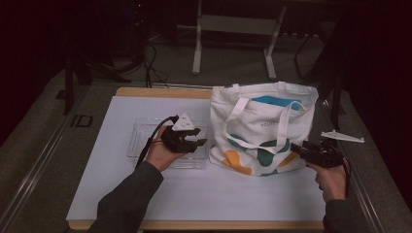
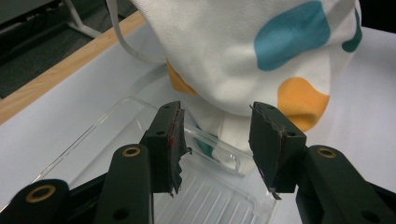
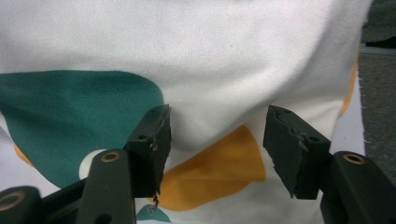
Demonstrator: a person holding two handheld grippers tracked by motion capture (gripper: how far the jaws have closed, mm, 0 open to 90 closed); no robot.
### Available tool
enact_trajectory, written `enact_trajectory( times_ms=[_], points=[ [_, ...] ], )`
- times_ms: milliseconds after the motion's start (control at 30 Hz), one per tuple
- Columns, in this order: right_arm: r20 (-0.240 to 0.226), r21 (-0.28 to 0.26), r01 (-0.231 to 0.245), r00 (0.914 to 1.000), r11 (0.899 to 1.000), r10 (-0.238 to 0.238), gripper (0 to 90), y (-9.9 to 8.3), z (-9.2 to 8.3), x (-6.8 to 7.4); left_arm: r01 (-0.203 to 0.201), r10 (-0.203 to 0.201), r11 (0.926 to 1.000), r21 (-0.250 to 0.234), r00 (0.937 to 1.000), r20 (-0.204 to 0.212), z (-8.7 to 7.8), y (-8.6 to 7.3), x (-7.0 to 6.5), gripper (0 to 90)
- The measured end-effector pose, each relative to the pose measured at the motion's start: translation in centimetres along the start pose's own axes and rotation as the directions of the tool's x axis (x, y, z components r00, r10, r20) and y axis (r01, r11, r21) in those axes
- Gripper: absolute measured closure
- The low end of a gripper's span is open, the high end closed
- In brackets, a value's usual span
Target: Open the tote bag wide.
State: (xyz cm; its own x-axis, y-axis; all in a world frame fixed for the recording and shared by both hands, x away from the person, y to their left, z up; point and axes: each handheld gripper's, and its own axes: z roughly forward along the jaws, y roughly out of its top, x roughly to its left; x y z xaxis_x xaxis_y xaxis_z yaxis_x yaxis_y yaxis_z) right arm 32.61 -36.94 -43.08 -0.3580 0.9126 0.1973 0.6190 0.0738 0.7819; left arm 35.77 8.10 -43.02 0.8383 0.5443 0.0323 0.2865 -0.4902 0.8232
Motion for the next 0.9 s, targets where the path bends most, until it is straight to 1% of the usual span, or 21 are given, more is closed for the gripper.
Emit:
enact_trajectory(
  times_ms=[33, 133, 200, 233, 367, 433, 500, 600, 633, 733, 833, 900],
  points=[
    [-0.003, 0.005, 0.002, 1.0, 1.0, -0.002, 40.2, 0.1, 0.1, 0.0, 0.003, -0.003, 1.0, -0.002, 1.0, 0.003, 0.2, 0.1, 0.0, 54.5],
    [-0.016, 0.018, 0.005, 0.9999, 1.0, -0.004, 39.8, 0.4, 0.4, -0.1, -0.011, 0.011, 0.9998, 0.016, 0.9999, -0.004, 0.9, 0.6, 0.2, 54.4],
    [-0.02, 0.031, 0.002, 0.9998, 1.0, -0.002, 41.0, 0.6, 0.5, -0.2, -0.006, 0.006, 0.9998, 0.02, 1.0, 0.004, 1.2, 0.8, 0.5, 54.3],
    [-0.018, 0.043, -0.003, 0.9998, 0.999, 0.004, 43.0, 0.8, 0.6, -0.3, -0.001, 0.001, 0.9998, 0.022, 1.0, -0.001, 1.5, 0.8, 0.6, 54.3],
    [-0.03, 0.058, -0.041, 0.9986, 0.997, 0.043, 49.0, 1.1, 0.7, -0.7, 0.005, -0.005, 0.9996, 0.029, 1.0, -0.004, 1.9, 1.0, 1.0, 54.3],
    [-0.037, 0.068, -0.054, 0.9977, 0.996, 0.056, 54.0, 1.3, 0.8, -0.9, 0.011, -0.011, 0.9994, 0.034, 0.9999, -0.007, 2.3, 1.3, 1.3, 54.5],
    [-0.039, 0.074, -0.057, 0.9974, 0.996, 0.06, 57.0, 1.4, 0.8, -0.9, 0.012, -0.012, 0.9993, 0.037, 0.9999, -0.011, 2.5, 1.5, 1.3, 54.7],
    [-0.038, 0.079, -0.05, 0.9978, 0.996, 0.053, 63.7, 1.5, 0.9, -0.9, 0.014, -0.013, 0.9991, 0.041, 0.9998, -0.012, 2.8, 1.6, 1.3, 56.2],
    [-0.039, 0.079, -0.05, 0.9978, 0.996, 0.053, 65.6, 1.5, 1.0, -1.0, 0.01, -0.01, 0.9989, 0.045, 0.9998, -0.02, 3.0, 1.7, 1.3, 57.0],
    [-0.044, 0.077, -0.061, 0.997, 0.995, 0.064, 69.8, 1.5, 1.2, -1.0, 0.009, -0.008, 0.9989, 0.046, 0.9998, -0.019, 3.1, 1.9, 1.4, 57.2],
    [-0.043, 0.081, -0.074, 0.996, 0.994, 0.078, 76.1, 1.5, 1.4, -1.0, 0.009, -0.008, 0.9988, 0.048, 0.9997, -0.024, 3.1, 2.1, 1.5, 57.2],
    [-0.041, 0.08, -0.072, 0.9963, 0.994, 0.076, 80.7, 1.5, 1.5, -0.9, 0.013, -0.012, 0.9989, 0.044, 0.9996, -0.027, 3.1, 2.2, 1.5, 58.6]
  ],
)
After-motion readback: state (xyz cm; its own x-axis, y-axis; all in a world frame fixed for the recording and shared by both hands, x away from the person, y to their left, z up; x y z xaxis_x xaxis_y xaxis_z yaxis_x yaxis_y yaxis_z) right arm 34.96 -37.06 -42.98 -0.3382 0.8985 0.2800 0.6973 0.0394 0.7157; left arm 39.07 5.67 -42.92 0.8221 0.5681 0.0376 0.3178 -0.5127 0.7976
